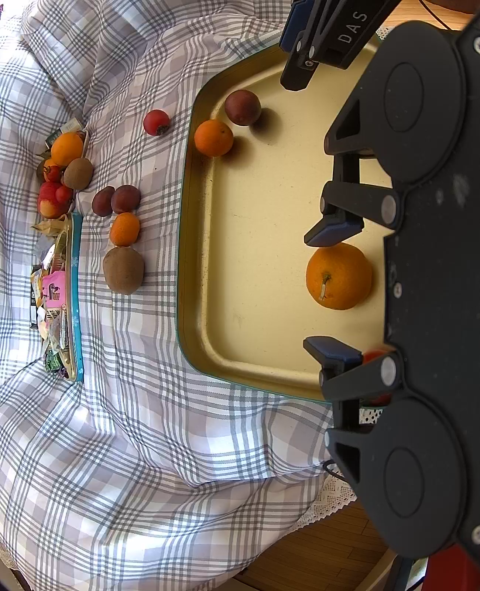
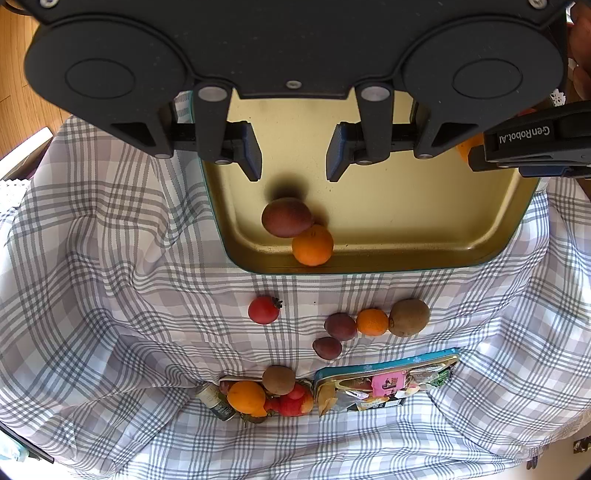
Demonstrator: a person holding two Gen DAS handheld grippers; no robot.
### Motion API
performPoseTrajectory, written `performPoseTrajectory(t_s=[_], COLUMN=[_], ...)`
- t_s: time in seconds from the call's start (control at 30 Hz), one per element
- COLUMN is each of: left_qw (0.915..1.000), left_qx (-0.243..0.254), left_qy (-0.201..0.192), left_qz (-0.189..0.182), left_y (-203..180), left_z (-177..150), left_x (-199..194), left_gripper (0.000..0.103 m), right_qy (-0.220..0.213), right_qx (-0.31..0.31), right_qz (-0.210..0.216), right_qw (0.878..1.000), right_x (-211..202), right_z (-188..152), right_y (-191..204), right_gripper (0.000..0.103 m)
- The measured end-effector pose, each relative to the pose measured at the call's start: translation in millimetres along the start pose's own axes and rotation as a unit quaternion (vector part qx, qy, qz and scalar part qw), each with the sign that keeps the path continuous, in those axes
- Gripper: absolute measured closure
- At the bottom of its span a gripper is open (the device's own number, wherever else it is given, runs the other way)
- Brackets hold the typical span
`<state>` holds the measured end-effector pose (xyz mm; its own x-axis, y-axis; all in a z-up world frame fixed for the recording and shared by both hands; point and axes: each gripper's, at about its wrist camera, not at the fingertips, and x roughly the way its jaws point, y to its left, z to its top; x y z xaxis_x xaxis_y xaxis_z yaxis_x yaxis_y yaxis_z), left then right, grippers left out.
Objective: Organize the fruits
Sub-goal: 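Lower held mandarin into the gold tray and open right gripper, then move both open grippers back toward the loose fruit on the cloth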
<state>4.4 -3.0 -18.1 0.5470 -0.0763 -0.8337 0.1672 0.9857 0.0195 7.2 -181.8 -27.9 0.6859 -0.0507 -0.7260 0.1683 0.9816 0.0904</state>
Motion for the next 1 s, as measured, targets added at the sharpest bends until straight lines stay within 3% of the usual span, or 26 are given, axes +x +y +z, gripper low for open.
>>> performPoseTrajectory(t_s=[0.8,1.0], left_qw=[1.0,0.9993], left_qx=[-0.002,-0.013], left_qy=[-0.003,-0.028], left_qz=[0.002,0.021], left_y=[3.7,4.5], left_z=[-0.1,1.3], left_x=[-0.9,-4.3], left_gripper=[0.046,0.042], right_qy=[0.0,-0.024], right_qx=[-0.001,0.003], right_qz=[-0.001,0.006], right_qw=[1.0,1.0], right_x=[0.1,-3.5], right_z=[0.6,0.5], right_y=[0.8,-1.5], right_gripper=[0.055,0.055])
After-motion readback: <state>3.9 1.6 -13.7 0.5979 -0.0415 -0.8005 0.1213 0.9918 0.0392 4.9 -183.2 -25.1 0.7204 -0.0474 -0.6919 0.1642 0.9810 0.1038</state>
